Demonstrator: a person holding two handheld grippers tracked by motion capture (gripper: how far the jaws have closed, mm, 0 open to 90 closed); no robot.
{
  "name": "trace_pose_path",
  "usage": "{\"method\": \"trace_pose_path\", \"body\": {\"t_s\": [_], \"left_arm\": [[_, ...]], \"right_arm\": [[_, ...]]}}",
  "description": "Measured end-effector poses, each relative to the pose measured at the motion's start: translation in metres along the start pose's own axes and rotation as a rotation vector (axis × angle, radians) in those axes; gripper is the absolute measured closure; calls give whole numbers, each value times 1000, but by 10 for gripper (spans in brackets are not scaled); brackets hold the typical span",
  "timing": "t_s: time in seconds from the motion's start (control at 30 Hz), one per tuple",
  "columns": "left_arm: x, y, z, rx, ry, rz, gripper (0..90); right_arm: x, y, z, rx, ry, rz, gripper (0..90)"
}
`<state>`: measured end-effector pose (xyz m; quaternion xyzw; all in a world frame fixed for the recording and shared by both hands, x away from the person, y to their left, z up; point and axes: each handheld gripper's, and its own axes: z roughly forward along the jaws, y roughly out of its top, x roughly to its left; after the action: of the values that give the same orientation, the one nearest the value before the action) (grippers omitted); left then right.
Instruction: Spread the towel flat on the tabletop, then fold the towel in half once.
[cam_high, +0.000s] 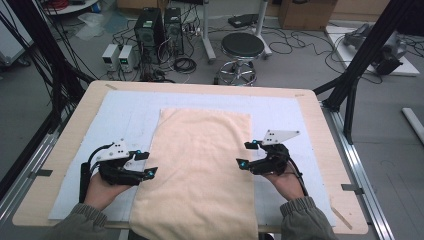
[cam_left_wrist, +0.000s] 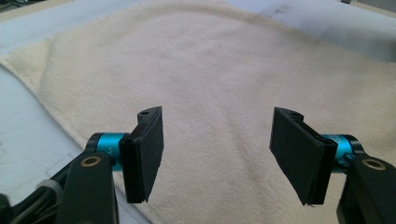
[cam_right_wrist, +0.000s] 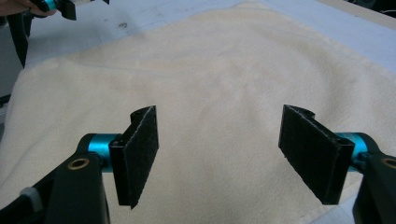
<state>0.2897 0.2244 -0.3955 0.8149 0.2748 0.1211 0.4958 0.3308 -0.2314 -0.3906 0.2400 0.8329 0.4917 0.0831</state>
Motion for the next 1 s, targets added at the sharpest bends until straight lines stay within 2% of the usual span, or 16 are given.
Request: {"method": "trace_pose_path", "body": {"t_s": [0.17,0.33,0.5,0.7,0.8,0.9,1.0], "left_arm": [[5,5,0,3,8,12,350],[13,10,2,27,21,26,350],[26,24,2,9,35,25,349],[47,48,7,-10,72,23,347],[58,56,12,-37,77,10,352],[70,54,21,-56,89,-27,359],[80,48,33,-11,113,-50,357]], "right_arm": [[-2,4,0,10,4,0,275],[-4,9,2,11,1,-14,277],[-8,19,3,23,6,-28,277],[-26,32,5,33,-27,-40,282],[-40,39,6,30,-37,-19,282],[-53,38,12,18,-63,9,282],[-64,33,20,27,-86,34,282]]}}
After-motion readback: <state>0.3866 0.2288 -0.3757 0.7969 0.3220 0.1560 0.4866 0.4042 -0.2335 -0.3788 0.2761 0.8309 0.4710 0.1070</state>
